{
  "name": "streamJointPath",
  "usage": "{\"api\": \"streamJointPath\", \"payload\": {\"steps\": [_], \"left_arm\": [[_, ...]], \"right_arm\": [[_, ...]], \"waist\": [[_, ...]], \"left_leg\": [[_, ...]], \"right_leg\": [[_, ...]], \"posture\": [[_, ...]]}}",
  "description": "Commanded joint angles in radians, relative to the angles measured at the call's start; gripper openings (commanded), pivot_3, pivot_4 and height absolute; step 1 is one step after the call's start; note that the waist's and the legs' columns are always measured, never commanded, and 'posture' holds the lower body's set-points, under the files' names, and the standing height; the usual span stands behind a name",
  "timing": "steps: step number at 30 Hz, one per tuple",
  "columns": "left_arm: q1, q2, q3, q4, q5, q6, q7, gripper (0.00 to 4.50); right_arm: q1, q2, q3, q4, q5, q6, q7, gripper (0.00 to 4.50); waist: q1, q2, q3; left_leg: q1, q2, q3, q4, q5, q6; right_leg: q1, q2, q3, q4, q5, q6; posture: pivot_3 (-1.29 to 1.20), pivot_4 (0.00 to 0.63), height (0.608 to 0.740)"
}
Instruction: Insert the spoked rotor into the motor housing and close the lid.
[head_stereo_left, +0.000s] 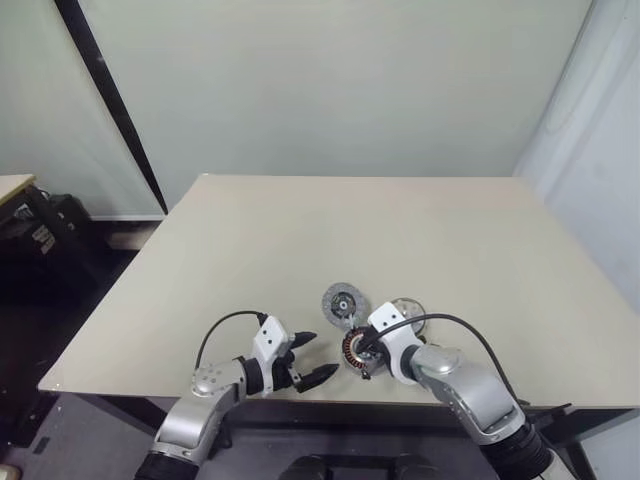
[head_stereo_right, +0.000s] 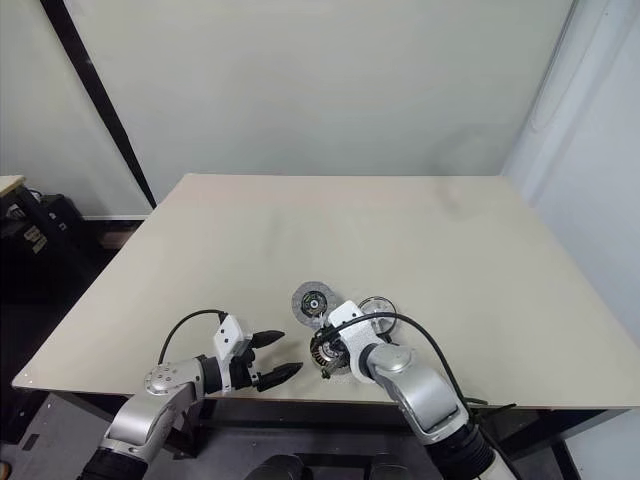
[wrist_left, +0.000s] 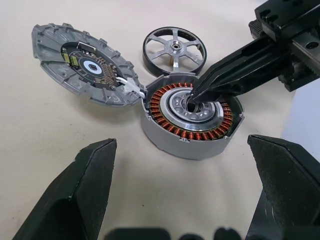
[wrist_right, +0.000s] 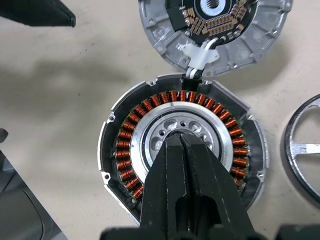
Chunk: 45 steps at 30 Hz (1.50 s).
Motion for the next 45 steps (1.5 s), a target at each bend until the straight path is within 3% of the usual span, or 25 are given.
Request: {"api": "streamJointPath", "payload": {"steps": [1,34,45], "left_arm": [[-0.007,0.003,-0.004,-0.045,0.006,-0.019,-0.001,4.50],[0.003,0.005,-0.016,-0.061,0.002,-0.013,0.002,4.50],[0.008,0.009,-0.017,-0.069,0.002,-0.007,0.002,4.50]], "right_arm": [[-0.018,0.010,-0.001,-0.005,-0.010,-0.027,-0.004,0.02],[-0.028,0.016,0.005,0.044,-0.080,-0.121,-0.032,0.02],[-0.020,0.013,-0.011,-0.043,-0.047,-0.034,0.025,0.02]], "waist": [[0.000,0.000,0.000],[0.000,0.000,0.000],[0.000,0.000,0.000]], "left_leg": [[0.000,0.000,0.000,0.000,0.000,0.000],[0.000,0.000,0.000,0.000,0.000,0.000],[0.000,0.000,0.000,0.000,0.000,0.000]], "right_leg": [[0.000,0.000,0.000,0.000,0.000,0.000],[0.000,0.000,0.000,0.000,0.000,0.000],[0.000,0.000,0.000,0.000,0.000,0.000]], "posture": [[0.00,0.000,0.740],[0.00,0.000,0.740],[0.00,0.000,0.740]]}}
